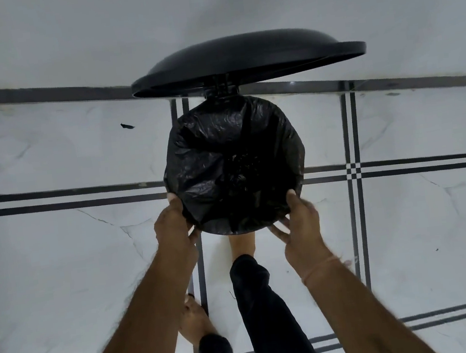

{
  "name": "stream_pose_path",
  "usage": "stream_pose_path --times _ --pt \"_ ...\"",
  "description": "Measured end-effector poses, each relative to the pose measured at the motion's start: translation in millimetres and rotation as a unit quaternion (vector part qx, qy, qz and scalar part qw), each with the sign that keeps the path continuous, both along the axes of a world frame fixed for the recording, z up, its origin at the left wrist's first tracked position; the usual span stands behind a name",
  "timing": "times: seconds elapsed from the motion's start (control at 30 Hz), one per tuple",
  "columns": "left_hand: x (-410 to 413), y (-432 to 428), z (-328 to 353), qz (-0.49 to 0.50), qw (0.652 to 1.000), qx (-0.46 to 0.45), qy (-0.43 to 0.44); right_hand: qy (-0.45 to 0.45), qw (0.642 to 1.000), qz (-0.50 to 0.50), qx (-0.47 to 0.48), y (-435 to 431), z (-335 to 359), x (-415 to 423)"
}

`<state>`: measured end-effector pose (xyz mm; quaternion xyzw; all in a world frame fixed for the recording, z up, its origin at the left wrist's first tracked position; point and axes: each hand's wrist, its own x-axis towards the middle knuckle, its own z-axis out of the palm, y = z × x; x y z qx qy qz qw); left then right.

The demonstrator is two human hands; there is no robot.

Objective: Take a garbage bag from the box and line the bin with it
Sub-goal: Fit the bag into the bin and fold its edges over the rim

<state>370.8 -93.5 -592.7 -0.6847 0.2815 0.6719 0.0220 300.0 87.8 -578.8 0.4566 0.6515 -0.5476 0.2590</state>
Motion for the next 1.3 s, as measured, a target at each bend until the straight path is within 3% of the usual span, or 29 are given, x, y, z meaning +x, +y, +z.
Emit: stream_pose_path --times 0.03,0.1,0.17,0.23,0.33,0.4,0.43,0.5,0.57,0.7,0.9,1.07,1.3 --pt "-2 0 1 0.004 1.000 -0.005 -0.004 -0.043 0.996 -0.056 -0.051 1 1 -2" --pt "-9 -3 1 0.008 0.998 -0.056 -0.011 -0.038 0.996 -0.055 -0.059 2 1 -9" --pt "-19 -12 1 -0.031 0.986 -0.164 -0.007 0.038 0.999 -0.008 -0.002 1 -8 -23" --pt "-32 -27 -2 -0.124 0.952 -0.279 0.022 0.132 0.983 0.091 0.093 -6 -11 -46" --pt "-63 -48 -7 -0.283 0.888 -0.358 0.057 0.214 0.898 0.298 0.241 -17 -11 -90" --pt "-86 -57 -9 -0.367 0.839 -0.397 0.057 0.262 0.841 0.374 0.291 -24 -11 -116" --pt "-96 -60 -8 -0.394 0.817 -0.418 0.057 0.278 0.832 0.398 0.270 -29 -11 -129" --pt "-112 -67 -10 -0.420 0.797 -0.430 0.052 0.254 0.857 0.421 0.153 -48 -13 -148" --pt "-119 -75 -19 -0.424 0.805 -0.410 0.061 0.216 0.872 0.429 0.091 -64 -19 -163" --pt "-120 -90 -29 -0.429 0.824 -0.356 0.095 0.214 0.903 0.368 0.056 -71 -42 -180" --pt "-119 -87 -31 -0.408 0.845 -0.331 0.103 0.187 0.893 0.386 0.136 -61 -57 -190" --pt "-104 -84 -36 -0.327 0.895 -0.288 0.094 0.180 0.883 0.408 0.146 -43 -45 -180" --pt "-78 -58 -36 -0.365 0.847 -0.385 0.033 0.154 0.908 0.344 0.183 -25 -53 -157"
